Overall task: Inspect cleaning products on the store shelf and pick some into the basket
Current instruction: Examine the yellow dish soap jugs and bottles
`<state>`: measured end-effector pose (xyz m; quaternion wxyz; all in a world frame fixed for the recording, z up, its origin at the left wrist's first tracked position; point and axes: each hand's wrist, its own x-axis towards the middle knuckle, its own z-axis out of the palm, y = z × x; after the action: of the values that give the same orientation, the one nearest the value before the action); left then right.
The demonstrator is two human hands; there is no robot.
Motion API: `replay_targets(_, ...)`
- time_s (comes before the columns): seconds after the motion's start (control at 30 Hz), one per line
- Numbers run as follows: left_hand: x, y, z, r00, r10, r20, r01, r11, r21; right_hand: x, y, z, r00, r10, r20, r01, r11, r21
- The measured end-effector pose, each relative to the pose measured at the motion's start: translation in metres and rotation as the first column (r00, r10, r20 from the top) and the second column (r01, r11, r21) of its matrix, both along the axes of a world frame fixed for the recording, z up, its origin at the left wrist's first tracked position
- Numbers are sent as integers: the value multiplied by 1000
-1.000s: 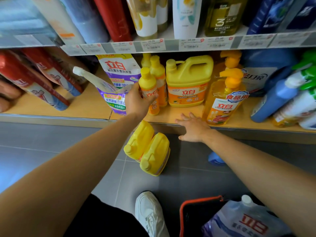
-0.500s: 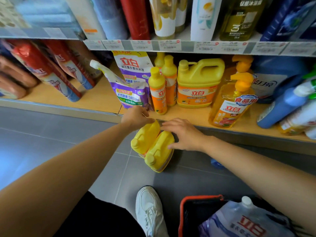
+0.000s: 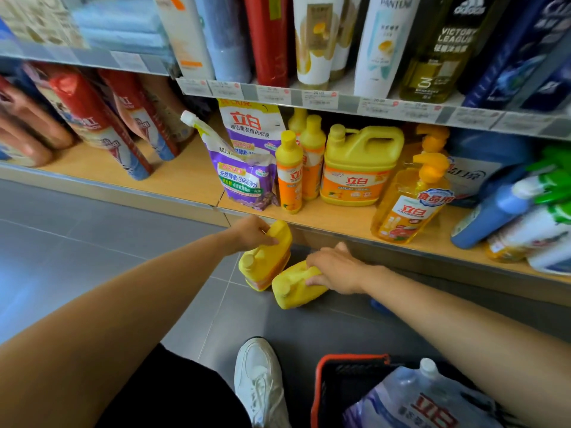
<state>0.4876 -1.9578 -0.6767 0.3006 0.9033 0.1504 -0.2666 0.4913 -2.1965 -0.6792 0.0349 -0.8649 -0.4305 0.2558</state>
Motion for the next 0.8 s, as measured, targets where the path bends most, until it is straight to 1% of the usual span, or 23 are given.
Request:
replay_targets(0.07,0,0,3,1000,-24,-16,24,1000,1,-1,-7,17,986,-162,-34,165,980,110)
replay_targets(0.13,-1,1,4,999,-47,-21,47,999,11,5,-18,44,949,-301,-88,313,929,198)
replay_targets(0.23,-4,-2,6,995,-101,-15,102,994,46,21,-39,94,894,-431,-118,445,834,325)
replay_targets(0.3,-6,-6,6,991,-131,-12,132,989,61,31,-48,125,870,-473,-136,484,772,412)
replay_targets(0.37,-9,-11,7,986,-166,-22,167,983,69,41,-51,147,851,-501,-155,511,727,458)
replay_targets(0.4,-9,-14,8,982,-185,-29,187,980,72,45,-49,155,844,-517,-142,519,719,462)
replay_targets(0.47,-11,-17,9,977,-212,-37,214,974,71,54,-42,163,826,-560,-66,524,718,458)
replay_targets(0.53,-12,-18,11,971,-237,-36,239,969,64,62,-31,157,783,-621,34,536,702,470)
replay_targets(0.6,-13,-19,10,963,-267,-25,268,962,59,70,-20,144,734,-672,100,552,675,490)
replay_targets(0.73,-15,-20,4,954,-299,8,298,952,63,85,-16,115,665,-737,121,589,617,522)
replay_targets(0.8,-16,-18,2,954,-299,19,298,953,61,91,-17,108,653,-746,131,589,609,531)
